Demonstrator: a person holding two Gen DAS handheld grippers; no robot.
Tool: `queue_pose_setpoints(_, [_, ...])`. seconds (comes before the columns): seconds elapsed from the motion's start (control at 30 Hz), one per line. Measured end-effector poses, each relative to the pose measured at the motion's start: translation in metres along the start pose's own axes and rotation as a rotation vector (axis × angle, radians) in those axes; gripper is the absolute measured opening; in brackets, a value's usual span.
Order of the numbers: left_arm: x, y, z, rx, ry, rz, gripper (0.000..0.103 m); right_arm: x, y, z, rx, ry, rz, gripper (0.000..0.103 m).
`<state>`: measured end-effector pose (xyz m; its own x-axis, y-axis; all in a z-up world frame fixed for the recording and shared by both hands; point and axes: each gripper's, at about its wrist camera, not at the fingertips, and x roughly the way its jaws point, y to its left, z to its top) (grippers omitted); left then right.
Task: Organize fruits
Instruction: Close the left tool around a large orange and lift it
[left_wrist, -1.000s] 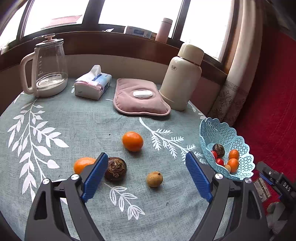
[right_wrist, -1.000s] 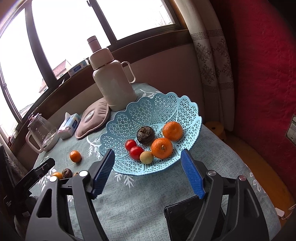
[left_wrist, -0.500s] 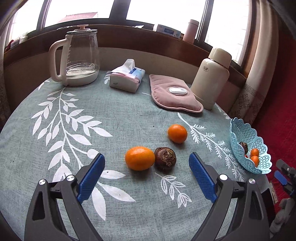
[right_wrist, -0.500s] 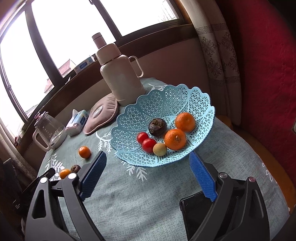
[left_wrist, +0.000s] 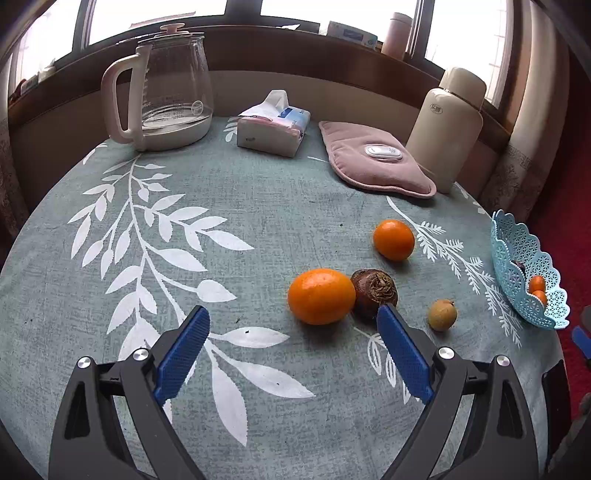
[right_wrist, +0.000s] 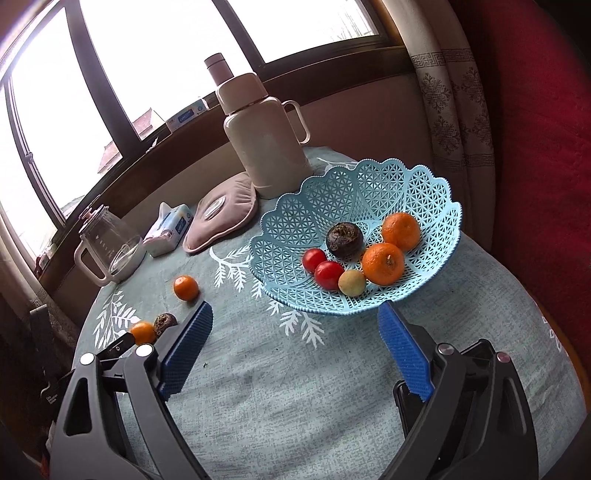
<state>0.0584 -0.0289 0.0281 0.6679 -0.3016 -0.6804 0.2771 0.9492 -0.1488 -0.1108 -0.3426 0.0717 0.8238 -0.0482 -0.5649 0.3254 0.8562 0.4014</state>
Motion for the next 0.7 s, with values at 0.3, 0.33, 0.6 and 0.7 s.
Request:
queue_pose_setpoints(0.3, [0.015, -0.010, 0.009, 0.025, 0.019, 0.000, 0.090, 0.006, 0.013, -0.007, -0.029, 0.020, 0.013, 0.092])
queue_pose_setpoints(0.33, [0.017, -0.011, 0.010, 0.026, 0.021, 0.002, 0.087, 0.006, 0.013, -0.007, -0.030, 0.021, 0.013, 0.092])
queue_pose_setpoints(0.6, [0.030, -0.013, 0.012, 0.022, 0.046, -0.013, 0.069, 0.011, 0.017, -0.009, -0.038, 0.033, 0.015, 0.092])
queue_pose_setpoints(0.7, [0.032, -0.011, 0.012, 0.008, 0.049, -0.034, 0.061, 0.014, 0.021, -0.011, -0.044, 0.040, 0.019, 0.092])
